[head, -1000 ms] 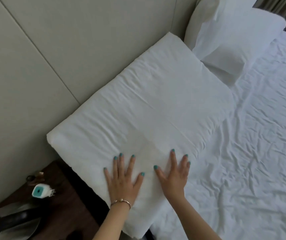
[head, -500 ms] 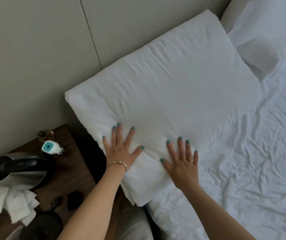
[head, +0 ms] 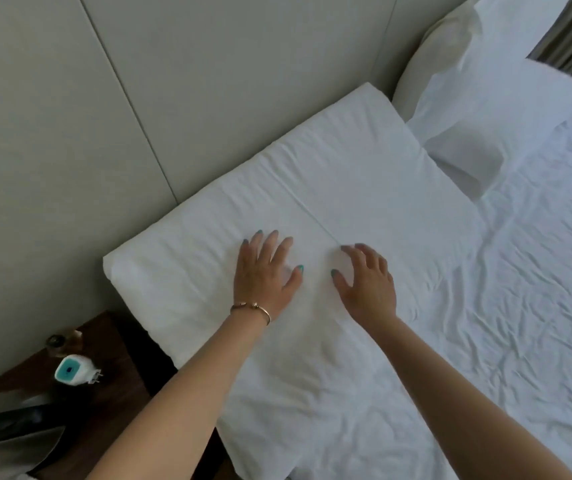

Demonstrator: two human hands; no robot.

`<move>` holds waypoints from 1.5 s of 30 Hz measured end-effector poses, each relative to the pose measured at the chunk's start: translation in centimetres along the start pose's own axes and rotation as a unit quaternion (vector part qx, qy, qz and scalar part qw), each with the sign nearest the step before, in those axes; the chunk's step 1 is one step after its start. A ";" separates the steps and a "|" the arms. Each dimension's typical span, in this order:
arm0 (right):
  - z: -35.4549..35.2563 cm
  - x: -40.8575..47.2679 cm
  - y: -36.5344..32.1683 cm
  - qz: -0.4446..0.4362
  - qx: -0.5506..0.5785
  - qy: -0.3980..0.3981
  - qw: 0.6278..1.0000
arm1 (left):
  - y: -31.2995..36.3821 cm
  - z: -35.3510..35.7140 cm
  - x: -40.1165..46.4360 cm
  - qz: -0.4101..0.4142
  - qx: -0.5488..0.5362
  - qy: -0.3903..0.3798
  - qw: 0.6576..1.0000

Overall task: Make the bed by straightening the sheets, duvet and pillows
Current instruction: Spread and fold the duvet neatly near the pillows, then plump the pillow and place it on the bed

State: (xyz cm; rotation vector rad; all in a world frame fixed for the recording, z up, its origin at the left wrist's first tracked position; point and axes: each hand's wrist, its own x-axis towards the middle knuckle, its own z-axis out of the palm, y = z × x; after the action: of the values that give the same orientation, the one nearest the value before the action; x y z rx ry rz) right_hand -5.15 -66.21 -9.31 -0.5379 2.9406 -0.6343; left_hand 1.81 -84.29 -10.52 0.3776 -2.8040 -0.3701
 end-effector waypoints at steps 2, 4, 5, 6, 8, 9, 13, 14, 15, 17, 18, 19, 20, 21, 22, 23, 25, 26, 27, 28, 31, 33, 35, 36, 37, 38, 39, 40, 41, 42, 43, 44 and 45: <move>-0.9 5.6 0.0 0.010 -0.014 -0.013 1.000 | 0.5 0.2 6.1 -0.009 0.011 -0.049 0.999; -0.6 9.9 0.6 0.021 -0.062 -0.049 0.997 | -0.4 1.4 10.4 -0.080 0.050 -0.099 0.991; 0.3 11.5 1.1 0.023 -0.085 -0.067 0.994 | -1.3 2.7 11.8 -0.111 0.069 -0.109 0.985; 1.5 12.5 1.6 0.025 -0.101 -0.079 0.991 | -2.2 4.1 12.4 -0.129 0.083 -0.115 0.981; 4.8 13.6 2.6 0.031 -0.115 -0.082 0.989 | -3.4 7.2 12.8 -0.137 0.105 -0.114 0.978; 6.3 14.0 3.1 0.038 -0.117 -0.076 0.989 | -3.6 8.6 12.9 -0.137 0.110 -0.108 0.979; 9.4 15.9 4.4 0.058 -0.123 -0.068 0.988 | -4.3 12.6 13.9 -0.130 0.101 -0.100 0.981; 9.6 16.2 4.7 0.058 -0.123 -0.069 0.988 | -4.3 13.1 14.1 -0.127 0.100 -0.103 0.981; 9.6 16.3 4.8 0.059 -0.121 -0.070 0.988 | -4.3 13.3 14.2 -0.125 0.101 -0.105 0.981; 9.5 16.3 4.8 0.062 -0.111 -0.071 0.989 | -4.1 13.2 14.2 -0.125 0.096 -0.106 0.982; 9.3 16.2 4.7 0.063 -0.105 -0.075 0.990 | -4.0 12.9 14.2 -0.127 0.093 -0.110 0.981; 8.8 16.2 4.5 0.065 -0.099 -0.080 0.990 | -3.8 12.5 14.2 -0.129 0.090 -0.114 0.981; 8.3 16.2 4.4 0.065 -0.090 -0.085 0.990 | -3.6 12.1 14.3 -0.129 0.087 -0.118 0.981; 7.9 16.1 4.4 0.065 -0.079 -0.090 0.991 | -3.4 11.6 14.2 -0.128 0.085 -0.123 0.980; 7.3 15.9 4.3 0.064 -0.070 -0.093 0.991 | -3.3 11.2 14.2 -0.127 0.084 -0.127 0.980; 6.8 15.7 4.2 0.063 -0.065 -0.090 0.992 | -3.2 10.8 14.2 -0.127 0.085 -0.133 0.979; 5.6 14.7 3.8 0.064 -0.059 -0.066 0.994 | -2.7 9.7 14.1 -0.138 0.086 -0.147 0.976; 5.2 14.0 3.4 0.074 -0.048 -0.056 0.995 | -2.3 9.1 14.1 -0.149 0.079 -0.156 0.973; 4.7 13.3 3.0 0.090 -0.032 -0.052 0.994 | -1.8 8.5 14.2 -0.159 0.066 -0.164 0.971; 4.3 12.7 2.7 0.108 -0.013 -0.053 0.993 | -1.0 8.1 14.5 -0.165 0.047 -0.166 0.971; 2.0 13.0 2.6 0.138 0.039 -0.068 0.987 | 2.4 7.3 16.8 -0.093 0.006 -0.176 0.980; -0.5 15.3 3.4 0.150 0.070 -0.045 0.985 | 5.0 7.6 19.9 0.009 0.026 -0.176 0.984; -3.6 18.5 4.2 0.166 0.099 0.000 0.981 | 7.2 8.3 23.9 0.057 0.051 -0.187 0.979; -5.2 20.2 4.6 0.172 0.110 0.015 0.979 | 7.9 8.9 26.1 0.049 0.051 -0.195 0.978; -6.8 21.9 4.9 0.175 0.118 0.024 0.977 | 8.4 9.3 28.3 0.034 0.046 -0.197 0.979; -8.4 23.9 5.4 0.179 0.127 0.030 0.975 | 8.6 9.6 30.4 0.024 0.039 -0.195 0.980; -10.0 25.9 5.9 0.185 0.141 0.036 0.972 | 8.6 9.8 32.3 0.018 0.033 -0.192 0.981; -11.5 28.2 6.3 0.196 0.164 0.049 0.966 | 8.3 10.2 33.8 0.016 0.028 -0.189 0.981; -13.0 30.6 6.6 0.212 0.194 0.069 0.955 | 7.7 10.6 35.1 0.017 0.030 -0.178 0.983; -14.3 33.1 6.7 0.232 0.230 0.093 0.940 | 6.9 11.4 35.8 0.022 0.041 -0.157 0.987; -15.5 35.4 6.5 0.253 0.270 0.115 0.922 | 6.2 12.1 36.2 0.031 0.054 -0.130 0.990; -16.4 37.5 6.4 0.270 0.306 0.133 0.903 | 5.6 13.0 36.3 0.039 0.061 -0.107 0.992; -16.9 39.5 6.2 0.281 0.328 0.147 0.890 | 5.2 14.0 36.1 0.046 0.060 -0.097 0.992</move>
State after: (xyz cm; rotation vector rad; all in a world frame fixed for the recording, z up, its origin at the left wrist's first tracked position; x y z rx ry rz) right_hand -46.70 -68.48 3.12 0.4949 2.6274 -1.6014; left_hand -37.09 -87.02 -13.17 0.2492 -3.0296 -0.2309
